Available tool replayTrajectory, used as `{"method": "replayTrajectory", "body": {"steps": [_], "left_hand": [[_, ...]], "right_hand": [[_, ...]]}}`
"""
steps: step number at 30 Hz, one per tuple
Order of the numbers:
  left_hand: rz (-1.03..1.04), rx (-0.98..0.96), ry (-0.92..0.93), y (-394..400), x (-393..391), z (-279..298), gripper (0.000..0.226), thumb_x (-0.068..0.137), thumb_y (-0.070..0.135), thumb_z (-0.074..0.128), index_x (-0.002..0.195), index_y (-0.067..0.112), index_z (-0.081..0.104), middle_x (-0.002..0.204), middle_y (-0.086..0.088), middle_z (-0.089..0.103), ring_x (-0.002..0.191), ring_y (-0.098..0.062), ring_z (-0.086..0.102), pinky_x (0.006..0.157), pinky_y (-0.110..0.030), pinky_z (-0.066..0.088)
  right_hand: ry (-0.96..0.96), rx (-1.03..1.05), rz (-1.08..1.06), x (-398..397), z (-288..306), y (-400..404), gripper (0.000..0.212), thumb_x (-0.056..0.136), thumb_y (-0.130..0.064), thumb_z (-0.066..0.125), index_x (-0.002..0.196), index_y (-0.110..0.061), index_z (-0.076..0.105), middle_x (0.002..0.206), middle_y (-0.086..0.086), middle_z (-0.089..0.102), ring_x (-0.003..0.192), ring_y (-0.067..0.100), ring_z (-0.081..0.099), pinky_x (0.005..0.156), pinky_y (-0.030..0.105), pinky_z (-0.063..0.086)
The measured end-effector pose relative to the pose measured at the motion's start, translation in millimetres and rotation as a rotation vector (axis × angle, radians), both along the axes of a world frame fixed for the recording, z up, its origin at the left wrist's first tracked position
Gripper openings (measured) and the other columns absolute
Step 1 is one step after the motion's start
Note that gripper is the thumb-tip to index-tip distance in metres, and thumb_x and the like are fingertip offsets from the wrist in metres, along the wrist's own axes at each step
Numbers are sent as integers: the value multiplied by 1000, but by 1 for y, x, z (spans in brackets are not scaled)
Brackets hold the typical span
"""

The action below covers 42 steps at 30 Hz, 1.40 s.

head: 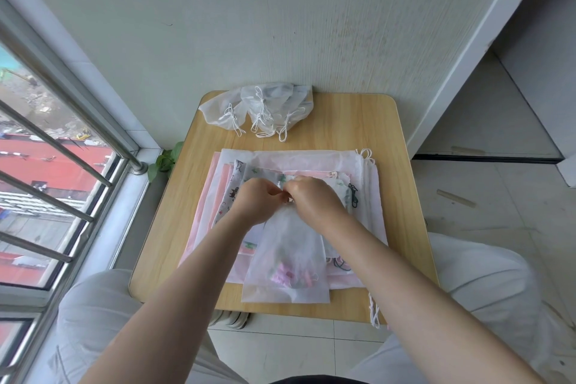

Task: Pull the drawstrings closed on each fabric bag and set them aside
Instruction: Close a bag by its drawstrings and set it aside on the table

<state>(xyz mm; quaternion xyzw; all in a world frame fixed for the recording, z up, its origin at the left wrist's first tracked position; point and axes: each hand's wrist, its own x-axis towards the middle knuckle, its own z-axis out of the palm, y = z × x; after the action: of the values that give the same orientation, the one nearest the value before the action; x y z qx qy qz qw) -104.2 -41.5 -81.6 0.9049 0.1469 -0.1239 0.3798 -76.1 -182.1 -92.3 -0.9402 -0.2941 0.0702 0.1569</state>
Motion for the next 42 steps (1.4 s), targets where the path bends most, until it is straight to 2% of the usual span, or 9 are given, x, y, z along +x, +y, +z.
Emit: {"method": "replayTrajectory", "body": {"steps": [4, 9, 14, 19, 28, 30, 32, 36, 42], "left_hand": [[-91, 113, -87, 1, -3, -2, 31, 90, 28, 64, 66, 8, 61, 60, -5, 56, 54, -13, 43, 49, -24, 29], [-110, 138, -176, -2, -9, -7, 16, 92, 25, 64, 87, 12, 70, 76, 2, 63, 71, -12, 51, 52, -11, 30], [-140, 176, -236, -3, -11, -12, 15, 92, 19, 62, 93, 7, 70, 89, -6, 66, 81, -17, 53, 65, -21, 29], [-8, 219, -479, 1, -13, -18, 23, 73, 18, 83, 88, 13, 65, 92, -4, 61, 85, -22, 54, 75, -31, 42], [0, 107, -356, -8, -13, -6, 15, 80, 30, 77, 87, 17, 76, 83, 8, 69, 72, -2, 57, 62, -6, 38], [8, 152, -335, -8, -10, -4, 18, 81, 32, 78, 85, 14, 76, 79, 8, 66, 71, -6, 57, 60, -12, 38], [16, 171, -271, -8, -7, 0, 18, 83, 30, 77, 85, 12, 75, 79, 4, 69, 73, -11, 61, 62, -19, 43], [-2, 54, -75, -6, 3, 7, 15, 90, 22, 67, 87, 8, 70, 79, 1, 64, 72, -14, 55, 57, -21, 41], [1, -223, 147, 1, 7, 16, 35, 100, 21, 45, 66, 16, 41, 62, 1, 40, 50, -11, 37, 47, -22, 29]], "right_hand": [[73, 0, 14, 9, 4, 0, 17, 86, -1, 53, 90, -11, 65, 92, 8, 62, 85, 28, 60, 67, 34, 47], [586, 144, -177, 24, 16, -4, 19, 94, -9, 55, 81, -20, 63, 84, -1, 59, 82, 18, 56, 66, 25, 46], [1129, 396, -341, 28, 17, -7, 29, 100, -7, 47, 71, -11, 50, 63, 4, 41, 53, 12, 35, 50, 22, 28], [1320, 533, -463, 31, 15, -8, 23, 100, -8, 47, 77, -10, 52, 63, 3, 40, 54, 11, 34, 50, 21, 30], [1285, 604, -507, 28, 18, -12, 20, 97, -4, 51, 78, -9, 55, 64, 4, 42, 53, 10, 36, 49, 20, 31], [1275, 655, -489, 28, 18, -13, 9, 94, 0, 56, 97, -9, 59, 66, 6, 50, 53, 10, 42, 50, 21, 35], [1243, 720, -473, 28, 15, -17, 39, 88, 5, 63, 122, -11, 55, 67, 7, 60, 53, 12, 50, 52, 23, 42], [1007, 679, -486, 27, 18, -21, 6, 84, 2, 71, 88, -1, 68, 69, 8, 62, 58, 14, 56, 55, 21, 50], [633, 383, -452, 31, 15, -26, 27, 82, -26, 76, 72, -4, 67, 48, -19, 53, 46, 3, 47, 52, 20, 39]]}}
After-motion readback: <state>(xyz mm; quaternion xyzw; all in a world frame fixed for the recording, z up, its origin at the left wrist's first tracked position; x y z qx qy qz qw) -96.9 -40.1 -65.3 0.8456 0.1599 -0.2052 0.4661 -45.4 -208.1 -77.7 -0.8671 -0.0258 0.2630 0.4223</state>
